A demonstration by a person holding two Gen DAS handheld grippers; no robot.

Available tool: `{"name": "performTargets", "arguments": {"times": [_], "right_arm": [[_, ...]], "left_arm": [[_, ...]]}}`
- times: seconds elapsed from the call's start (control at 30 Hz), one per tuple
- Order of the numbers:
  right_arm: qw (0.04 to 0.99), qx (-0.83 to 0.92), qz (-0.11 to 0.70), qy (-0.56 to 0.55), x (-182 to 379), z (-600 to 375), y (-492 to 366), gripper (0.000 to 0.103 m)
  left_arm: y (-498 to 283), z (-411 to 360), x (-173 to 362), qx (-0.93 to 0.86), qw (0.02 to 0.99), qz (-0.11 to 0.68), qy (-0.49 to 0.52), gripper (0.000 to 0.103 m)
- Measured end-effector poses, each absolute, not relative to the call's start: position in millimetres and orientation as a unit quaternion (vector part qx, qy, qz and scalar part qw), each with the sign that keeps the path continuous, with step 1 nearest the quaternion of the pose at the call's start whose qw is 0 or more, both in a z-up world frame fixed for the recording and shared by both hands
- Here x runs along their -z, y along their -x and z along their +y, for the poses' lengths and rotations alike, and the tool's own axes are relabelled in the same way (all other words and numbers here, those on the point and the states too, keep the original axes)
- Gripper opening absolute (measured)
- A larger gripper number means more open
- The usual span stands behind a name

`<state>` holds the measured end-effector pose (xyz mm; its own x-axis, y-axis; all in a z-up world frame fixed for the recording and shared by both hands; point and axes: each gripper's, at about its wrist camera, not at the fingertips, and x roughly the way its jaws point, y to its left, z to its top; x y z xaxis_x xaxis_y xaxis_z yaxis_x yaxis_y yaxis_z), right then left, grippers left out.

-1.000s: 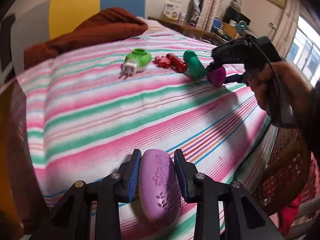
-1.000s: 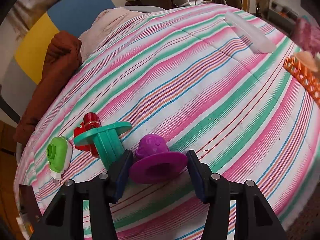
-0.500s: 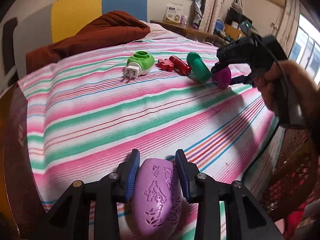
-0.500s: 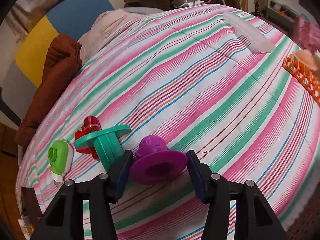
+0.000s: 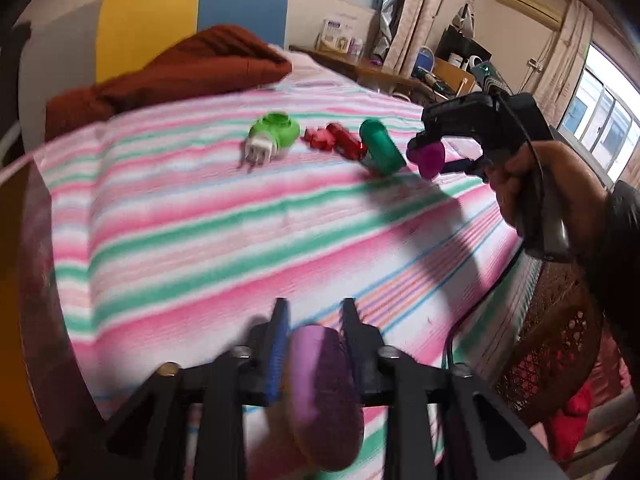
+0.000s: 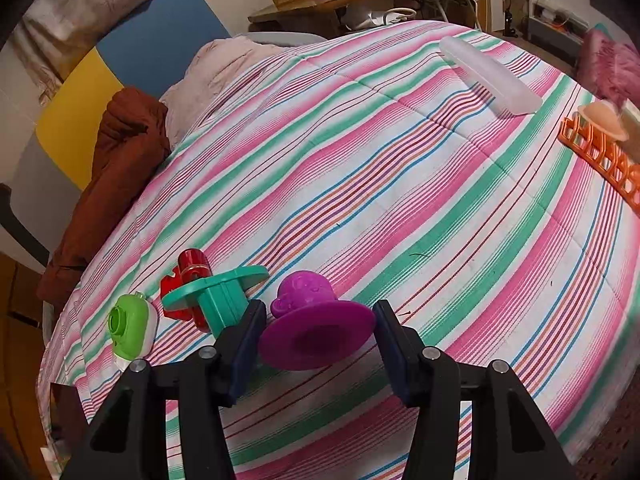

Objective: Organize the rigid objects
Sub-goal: 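Grasp the lavender oval with the left tool while the right tool grasps the magenta suction cup, then carry the lavender oval into the gold tray and open the left tool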

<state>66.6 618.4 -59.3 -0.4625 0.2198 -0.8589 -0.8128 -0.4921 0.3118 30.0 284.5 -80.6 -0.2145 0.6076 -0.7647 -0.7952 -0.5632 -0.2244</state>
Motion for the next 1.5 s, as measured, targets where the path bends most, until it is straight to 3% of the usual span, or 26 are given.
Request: {"name": "performTargets", "arguments": {"times": [0.07, 0.2, 0.27, 0.4, 0.5, 0.63, 0.93, 1.1, 1.5], "right_arm": [[0.330, -0.771, 0.379, 0.390, 56.9, 616.5, -68.5, 0.056], [0.320, -0.775, 0.385, 0.387, 55.9, 617.2, -68.5, 0.056], [0.313, -0.774, 0.391, 0.388, 57.0, 616.2, -70.8, 0.056], [0.310, -0.773, 0.394, 0.388, 57.6, 616.6, -71.8, 0.056], [0.316, -0.770, 0.393, 0.391, 59.6, 618.5, -71.5, 0.056], [0.317, -0.769, 0.398, 0.387, 60.0, 621.2, -70.9, 0.056], [0.330, -0.769, 0.378, 0.396, 59.0, 617.9, -70.3, 0.055], [0.333, -0.772, 0.356, 0.407, 57.9, 612.9, -67.2, 0.055], [0.345, -0.768, 0.335, 0.423, 59.9, 611.8, -62.1, 0.055]], "left_arm": [[-29.6, 277.7, 86.3, -0.770, 0.447, 0.106, 0.443, 0.041], [-34.2, 270.0, 86.6, -0.766, 0.454, 0.107, 0.442, 0.062], [-39.6, 270.8, 86.6, -0.761, 0.459, 0.123, 0.442, 0.066], [-46.4, 273.9, 88.7, -0.760, 0.458, 0.165, 0.431, 0.066], [-49.3, 282.2, 91.4, -0.766, 0.447, 0.209, 0.412, 0.044], [-52.2, 279.8, 89.3, -0.767, 0.446, 0.226, 0.403, 0.044], [-23.8, 230.6, 23.3, -0.806, 0.436, 0.100, 0.387, 0.044], [16.0, 161.7, -6.6, -0.849, 0.362, 0.050, 0.383, 0.044], [161.7, 16.2, 32.1, -0.869, 0.156, -0.074, 0.463, 0.044]]}}
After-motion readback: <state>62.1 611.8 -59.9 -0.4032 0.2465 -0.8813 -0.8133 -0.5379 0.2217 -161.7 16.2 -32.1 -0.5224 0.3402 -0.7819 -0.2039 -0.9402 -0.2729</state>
